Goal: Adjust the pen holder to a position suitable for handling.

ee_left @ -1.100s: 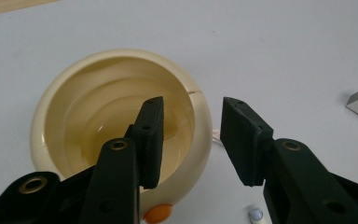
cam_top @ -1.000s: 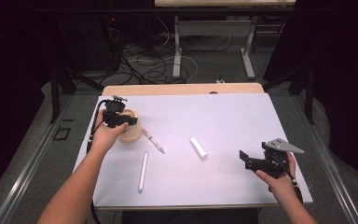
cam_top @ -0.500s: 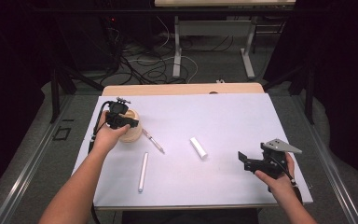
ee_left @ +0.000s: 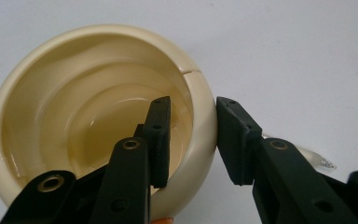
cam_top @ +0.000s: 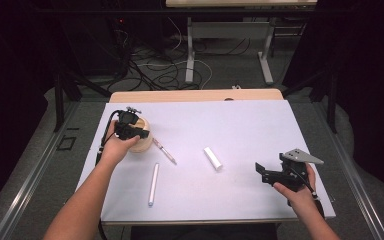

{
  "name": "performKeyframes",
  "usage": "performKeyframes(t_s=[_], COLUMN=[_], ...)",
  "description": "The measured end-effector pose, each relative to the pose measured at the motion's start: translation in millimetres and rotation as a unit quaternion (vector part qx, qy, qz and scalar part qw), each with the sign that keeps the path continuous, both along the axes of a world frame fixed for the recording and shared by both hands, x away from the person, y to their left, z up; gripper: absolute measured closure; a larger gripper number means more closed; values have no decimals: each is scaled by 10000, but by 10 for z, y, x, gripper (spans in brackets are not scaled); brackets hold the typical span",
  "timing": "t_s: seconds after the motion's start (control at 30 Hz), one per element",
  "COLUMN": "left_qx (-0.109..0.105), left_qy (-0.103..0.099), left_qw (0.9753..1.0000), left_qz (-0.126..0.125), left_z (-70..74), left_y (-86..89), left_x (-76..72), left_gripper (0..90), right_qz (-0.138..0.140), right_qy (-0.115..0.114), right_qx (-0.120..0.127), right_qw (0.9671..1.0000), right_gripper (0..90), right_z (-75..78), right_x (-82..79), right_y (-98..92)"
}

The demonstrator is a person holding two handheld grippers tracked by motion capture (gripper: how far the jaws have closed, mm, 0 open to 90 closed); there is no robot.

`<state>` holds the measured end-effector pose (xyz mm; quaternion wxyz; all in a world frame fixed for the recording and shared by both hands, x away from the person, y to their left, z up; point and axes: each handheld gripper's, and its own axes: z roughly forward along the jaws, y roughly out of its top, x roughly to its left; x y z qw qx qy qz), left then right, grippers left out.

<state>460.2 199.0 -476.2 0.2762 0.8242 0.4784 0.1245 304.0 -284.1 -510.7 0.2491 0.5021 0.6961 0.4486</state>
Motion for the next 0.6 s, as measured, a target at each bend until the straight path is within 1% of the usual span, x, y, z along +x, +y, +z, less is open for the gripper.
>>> performKeyframes(t_s=[0.1, 0.13, 0.2, 0.27, 0.4, 0.47, 0.57, 0.6], left_qx=[49, 61, 80, 102, 197, 214, 196, 197], left_qy=[-32, -15, -105, -130, -164, -186, -158, -153], left_qw=[10000, 9999, 9998, 9997, 9995, 9994, 9995, 9995], left_qz=[-51, -79, -149, -191, -204, -218, -200, -186], left_z=[0, 4, -1, 0, 17, 23, 36, 38], left_y=[-8, -8, -10, -13, -27, -28, -17, -14], left_x=[-6, -7, -2, -3, -23, -25, -28, -31], left_gripper=[686, 686, 696, 703, 733, 746, 745, 746], right_qz=[-20, -20, -9, -11, -63, -63, -58, -80], right_qy=[-5, -5, 19, 11, 5, 31, 14, 4], right_qx=[6, 6, 1, -3, 32, 45, 7, 35], right_qw=[10000, 10000, 10000, 10000, 10000, 10000, 10000, 10000], right_gripper=[30, 30, 30, 30, 30, 30, 30, 30], right_z=[-7, -7, -7, -6, -3, -3, -2, -5], right_x=[5, 5, 6, 7, 5, 5, 8, 9], right_y=[-2, -2, -7, -10, -5, -10, -18, -10])
